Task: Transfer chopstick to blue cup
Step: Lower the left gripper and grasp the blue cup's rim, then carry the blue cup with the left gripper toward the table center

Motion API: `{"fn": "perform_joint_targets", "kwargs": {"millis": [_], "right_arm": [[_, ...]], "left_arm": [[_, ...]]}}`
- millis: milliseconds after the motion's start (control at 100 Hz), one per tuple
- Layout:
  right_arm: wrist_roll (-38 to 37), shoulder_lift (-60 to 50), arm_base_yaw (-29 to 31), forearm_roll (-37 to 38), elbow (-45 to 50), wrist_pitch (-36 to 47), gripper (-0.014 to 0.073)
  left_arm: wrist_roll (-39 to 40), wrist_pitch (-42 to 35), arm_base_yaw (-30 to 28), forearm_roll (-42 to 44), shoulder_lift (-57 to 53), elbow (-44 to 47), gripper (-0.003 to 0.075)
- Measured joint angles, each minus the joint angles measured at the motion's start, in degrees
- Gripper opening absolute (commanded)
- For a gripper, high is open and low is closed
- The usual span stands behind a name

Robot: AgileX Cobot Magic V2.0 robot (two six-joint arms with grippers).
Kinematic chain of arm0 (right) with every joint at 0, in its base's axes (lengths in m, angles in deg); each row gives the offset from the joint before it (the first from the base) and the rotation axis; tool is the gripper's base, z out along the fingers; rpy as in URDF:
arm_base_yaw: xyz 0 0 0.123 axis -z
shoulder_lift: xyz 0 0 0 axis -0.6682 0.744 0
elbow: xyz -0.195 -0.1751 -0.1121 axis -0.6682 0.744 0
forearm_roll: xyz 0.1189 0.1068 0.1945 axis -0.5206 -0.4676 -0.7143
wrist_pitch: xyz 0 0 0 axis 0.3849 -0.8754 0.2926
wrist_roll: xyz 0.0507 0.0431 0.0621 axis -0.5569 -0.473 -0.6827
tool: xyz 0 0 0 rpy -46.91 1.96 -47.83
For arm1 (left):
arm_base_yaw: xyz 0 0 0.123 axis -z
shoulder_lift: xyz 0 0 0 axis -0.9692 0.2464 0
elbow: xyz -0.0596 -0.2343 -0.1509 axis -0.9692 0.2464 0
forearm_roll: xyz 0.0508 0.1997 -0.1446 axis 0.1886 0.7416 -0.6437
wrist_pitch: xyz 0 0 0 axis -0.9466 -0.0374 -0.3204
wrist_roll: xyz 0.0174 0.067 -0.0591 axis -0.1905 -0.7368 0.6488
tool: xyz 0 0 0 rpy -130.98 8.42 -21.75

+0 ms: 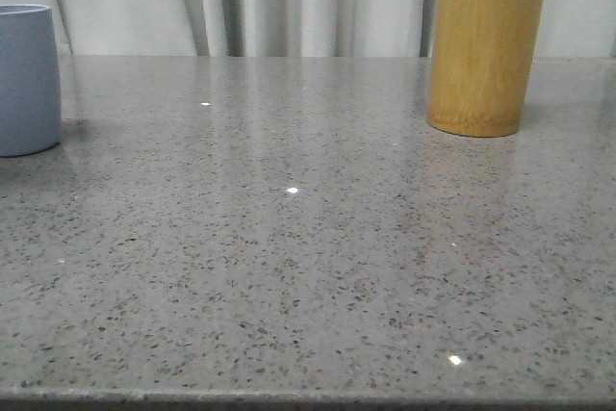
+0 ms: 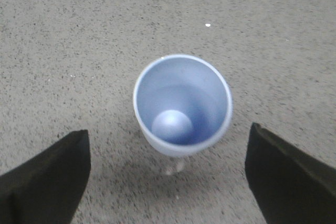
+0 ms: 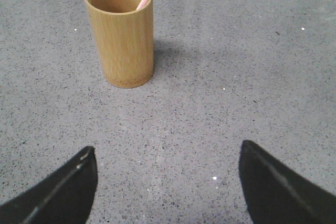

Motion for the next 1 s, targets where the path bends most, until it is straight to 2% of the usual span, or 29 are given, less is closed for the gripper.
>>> {"fn": "perform_joint_targets", "kwargs": {"millis": [240,700,790,830,840,890,900,910,960,1000], "right_arm": [[0.00,0.00,0.00,0.00,0.00,0.00,0.0561],[-0.06,0.00,0.00,0.00,-0.05,-0.14,0.0561],[-0.06,0.00,0.00,0.00,-0.05,-0.14,0.0561],[-0.06,0.00,0.00,0.00,-0.05,-0.14,0.0561],[-0.06,0.00,0.00,0.00,-0.05,-0.14,0.0561],[-0.06,0.00,0.00,0.00,-0.05,-0.14,0.0561],[-0.06,0.00,0.00,0.00,-0.05,-0.14,0.0561],[-0.06,0.00,0.00,0.00,-0.05,-0.14,0.0561],[-0.06,0.00,0.00,0.00,-0.05,-0.18,0.0561],[-0.06,0.00,0.00,0.00,-0.13,-0.18,0.0561]], "left_arm": [[0.86,0.33,0.00,2.66,9.76,-5.21,0.0566],[1.52,0.37,0.00,4.45,18.73,-5.57,0.0552],[2.08,0.24,0.00,4.45,19.61,-5.57,0.0472],[2.54,0.24,0.00,4.45,19.84,-5.57,0.0405],[2.56,0.24,0.00,4.45,19.84,-5.57,0.0366],[3.06,0.24,0.00,4.45,19.84,-5.57,0.0277],[3.18,0.24,0.00,4.45,19.84,-5.57,0.0228],[3.28,0.24,0.00,4.45,19.84,-5.57,0.0228],[3.55,0.24,0.00,4.45,19.84,-5.69,0.0110],[3.67,0.24,0.00,4.45,19.84,-5.69,-0.0009]]}}
